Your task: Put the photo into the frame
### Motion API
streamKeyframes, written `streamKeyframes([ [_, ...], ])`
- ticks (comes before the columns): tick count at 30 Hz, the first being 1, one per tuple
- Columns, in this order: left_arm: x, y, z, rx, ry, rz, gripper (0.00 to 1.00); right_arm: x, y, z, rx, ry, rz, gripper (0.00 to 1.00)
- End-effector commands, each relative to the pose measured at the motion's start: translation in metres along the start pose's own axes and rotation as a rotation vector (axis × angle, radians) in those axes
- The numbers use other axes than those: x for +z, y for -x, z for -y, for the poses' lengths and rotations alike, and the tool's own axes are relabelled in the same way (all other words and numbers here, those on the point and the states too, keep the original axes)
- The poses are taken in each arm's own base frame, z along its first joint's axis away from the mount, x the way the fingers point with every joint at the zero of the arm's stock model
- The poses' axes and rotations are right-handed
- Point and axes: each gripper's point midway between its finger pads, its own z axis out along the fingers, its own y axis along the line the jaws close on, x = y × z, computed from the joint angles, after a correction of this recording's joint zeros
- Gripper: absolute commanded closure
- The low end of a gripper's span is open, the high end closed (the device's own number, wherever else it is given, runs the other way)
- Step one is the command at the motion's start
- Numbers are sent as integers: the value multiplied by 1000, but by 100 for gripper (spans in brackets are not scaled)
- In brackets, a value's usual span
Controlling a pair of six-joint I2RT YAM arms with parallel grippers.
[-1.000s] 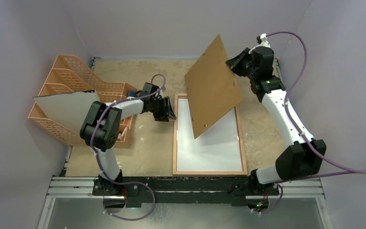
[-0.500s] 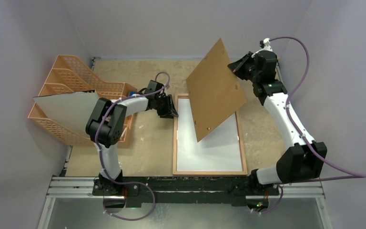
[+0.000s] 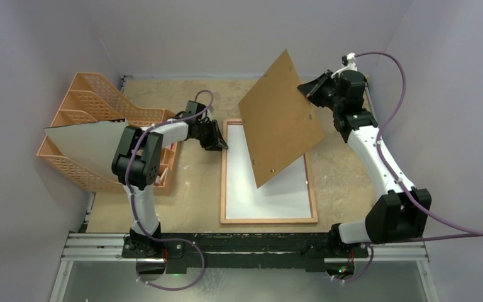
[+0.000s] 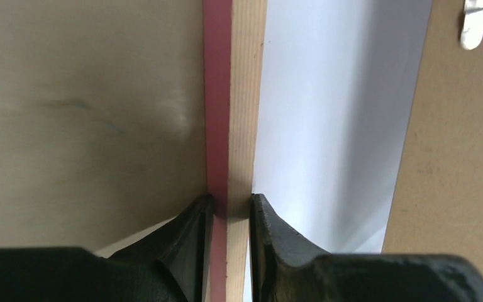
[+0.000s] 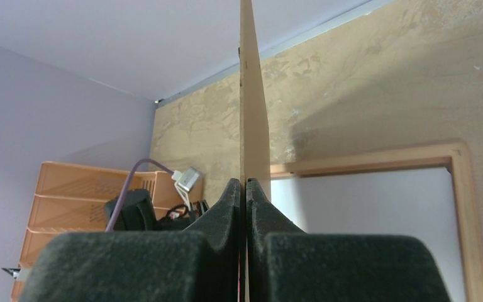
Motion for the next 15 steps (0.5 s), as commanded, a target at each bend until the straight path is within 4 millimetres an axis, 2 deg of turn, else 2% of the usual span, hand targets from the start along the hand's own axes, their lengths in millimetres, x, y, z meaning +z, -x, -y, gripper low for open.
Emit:
streamKeyframes([
  [1,-3,9,-90,-108,243,21,78,-21,24,-46,35,185,83,100],
  [5,-13,22,-97,-141,238,46,78,-21,14,-47,71,229,67,100],
  [10,-24,37,-88,-147,208,75,74,-21,1,-49,133,293,43,100],
  [12,-30,43,-82,-141,201,91,71,-21,-3,-48,166,311,39,100],
  [15,-40,52,-74,-135,203,114,59,-21,-7,-45,210,328,52,100],
])
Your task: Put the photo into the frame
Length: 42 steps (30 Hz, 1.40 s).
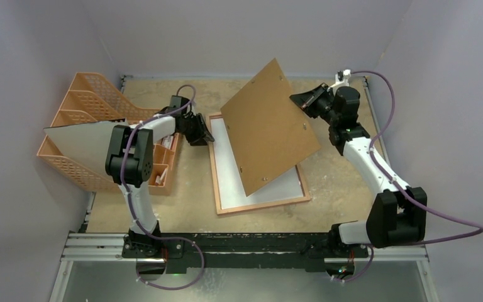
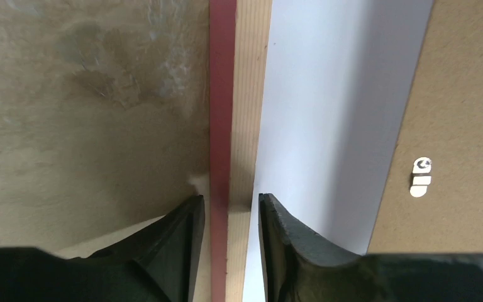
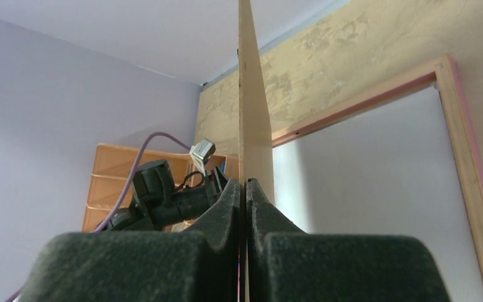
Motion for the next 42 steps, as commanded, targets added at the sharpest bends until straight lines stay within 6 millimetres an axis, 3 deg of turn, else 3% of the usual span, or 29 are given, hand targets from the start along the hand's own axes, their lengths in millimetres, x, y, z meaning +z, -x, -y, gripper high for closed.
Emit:
streamKeyframes([
  [1,-13,12,-20,3,126,38,55,-16,20,-50,66,209,88,100],
  [5,-32,23,-10,18,130,82,44,-16,7,-37,116,226,85,100],
  [13,-58,34,-8,47,174,165,44,-21,-14,-21,178,274,74,100],
  [22,-41,14,-16,16,135,112,54,-22,-33,-7,272,291,75,100],
  [34,-26,-1,-12,-28,56,68,57,-12,-55,14,338,222,87,100],
  [42,-21,-5,-13,-37,46,54,58,-15,-53,29,343,175,139,100],
])
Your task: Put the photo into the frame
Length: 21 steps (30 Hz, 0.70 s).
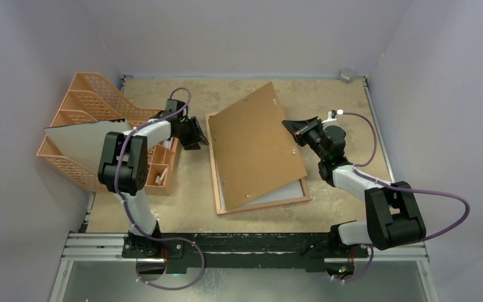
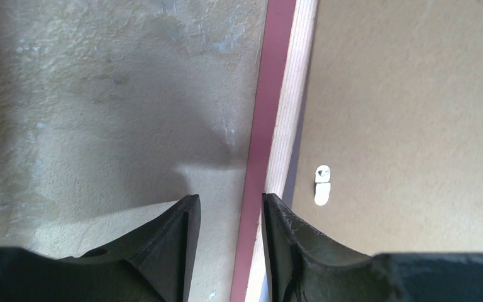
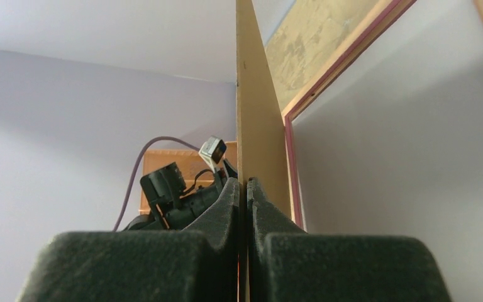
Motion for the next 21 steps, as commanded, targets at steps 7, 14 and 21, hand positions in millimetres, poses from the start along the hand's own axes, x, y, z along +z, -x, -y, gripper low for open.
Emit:
streamKeyframes([
  [7,5,1,3,-16,-40,-3,58,-4,22,-25,23,92,123,100],
  [14,8,-1,3,-21,-49,-17,58,4,11,-16,0,117,65,100],
  [21,8,-2,4,-24,-59,-23,58,4,-1,-9,-16,159,29,100],
])
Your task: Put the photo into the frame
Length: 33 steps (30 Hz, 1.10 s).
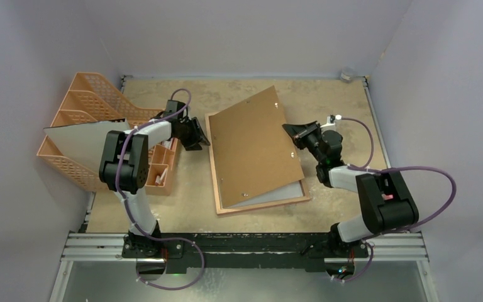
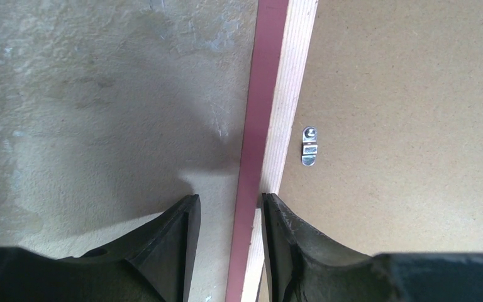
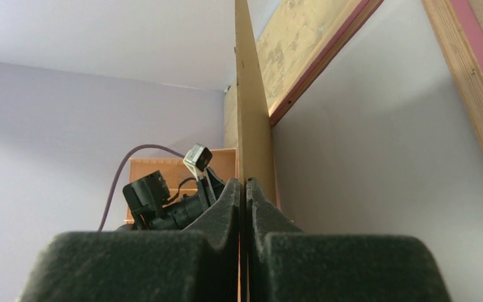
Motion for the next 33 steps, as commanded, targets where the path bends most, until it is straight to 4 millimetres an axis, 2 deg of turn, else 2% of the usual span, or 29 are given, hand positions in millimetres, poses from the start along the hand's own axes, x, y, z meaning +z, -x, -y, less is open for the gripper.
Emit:
streamKeyframes([
  [1,3,1,3,-13,-30,-2,58,-6,-3,-40,-24,192,-5,100],
  [12,5,-1,3,-20,-41,-13,58,-5,-18,-17,-109,172,-64,100],
  [18,6,-1,3,-18,-37,-12,58,-7,-23,-2,-168,114,-87,84],
  [24,6,0,1,-18,-31,-8,57,1,-20,23,-275,-42,-117,74],
  [30,6,2,2,-15,-29,-5,57,12,-18,46,-381,-177,-182,56],
  [33,6,2,2,-15,-29,-5,56,17,-19,57,-420,-227,-229,44],
])
